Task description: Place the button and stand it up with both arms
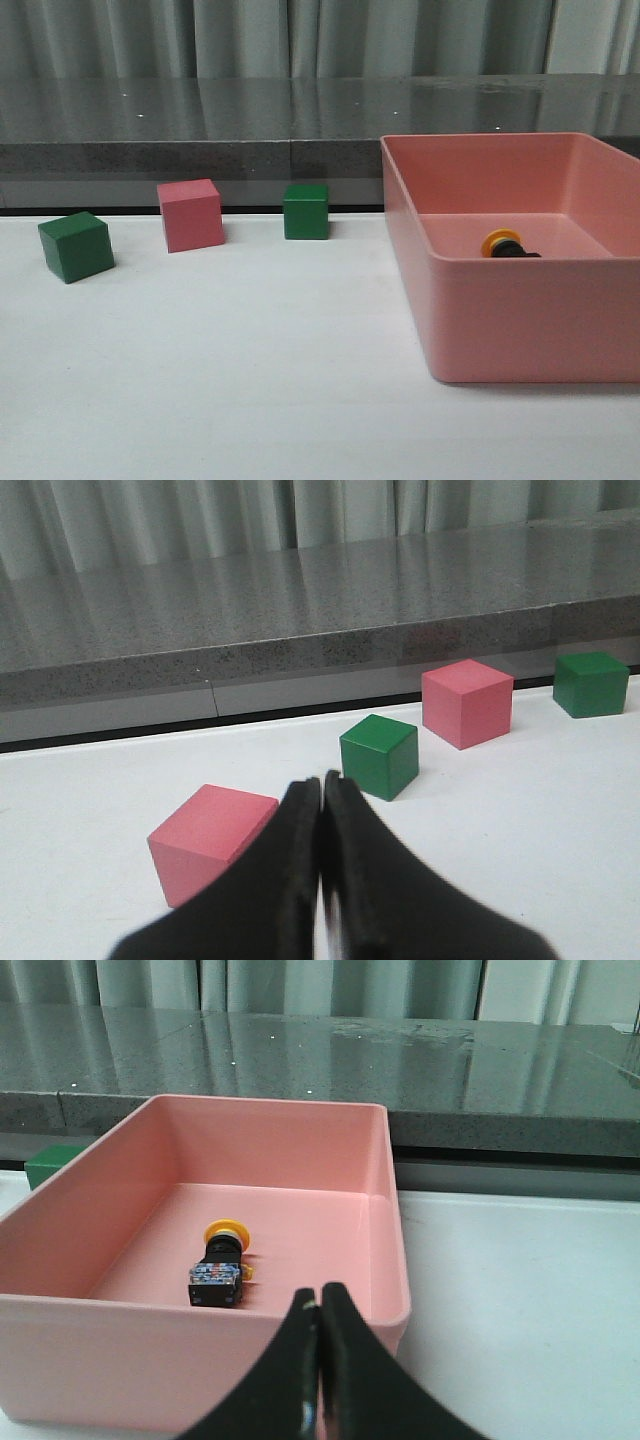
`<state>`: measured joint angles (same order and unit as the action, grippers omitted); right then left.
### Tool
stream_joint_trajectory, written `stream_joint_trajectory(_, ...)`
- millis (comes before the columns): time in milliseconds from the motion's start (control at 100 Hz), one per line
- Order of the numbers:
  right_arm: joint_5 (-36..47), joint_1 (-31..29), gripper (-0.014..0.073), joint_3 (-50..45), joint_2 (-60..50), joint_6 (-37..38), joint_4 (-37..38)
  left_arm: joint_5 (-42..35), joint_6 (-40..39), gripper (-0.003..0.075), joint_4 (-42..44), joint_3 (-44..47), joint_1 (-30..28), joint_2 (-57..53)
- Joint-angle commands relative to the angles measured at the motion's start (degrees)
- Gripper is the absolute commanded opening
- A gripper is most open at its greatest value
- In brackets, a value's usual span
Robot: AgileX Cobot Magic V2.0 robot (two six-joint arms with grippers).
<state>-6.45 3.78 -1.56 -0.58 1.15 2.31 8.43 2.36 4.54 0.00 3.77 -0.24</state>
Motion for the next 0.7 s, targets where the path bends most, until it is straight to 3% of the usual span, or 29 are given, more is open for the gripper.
stream_joint_trajectory(0, 5.6, -0.4, -0.0077, 0.9, -1.2, 0.0, 0.0, -4.2, -0.4, -0.0020, 0.0, 2.6, -0.1, -1.6)
stream_joint_trajectory(200, 12.7, -0.2, -0.0077, 2.5, -1.2, 0.3, -1.8, -4.2, -0.4, -0.0020, 0.0, 2.6, -0.1, -1.6)
stream_joint_trajectory(350, 0.3, 0.5, -0.0077, 12.6, 3.1, 0.7, -4.0, -4.2, -0.4, -0.0020, 0.0, 2.6, -0.1, -1.6)
stream_joint_trajectory(490, -11.4, 1.7, -0.0077, 24.2, 13.9, 0.6, -6.0, -4.2, -0.4, -0.0020, 0.0, 2.6, -0.1, -1.6)
stream_joint_trajectory(690, -11.8, 4.4, -0.0077, 38.3, 34.7, 0.6, -9.1, -4.2, -0.4, -0.0020, 0.0, 2.6, -0.1, -1.6)
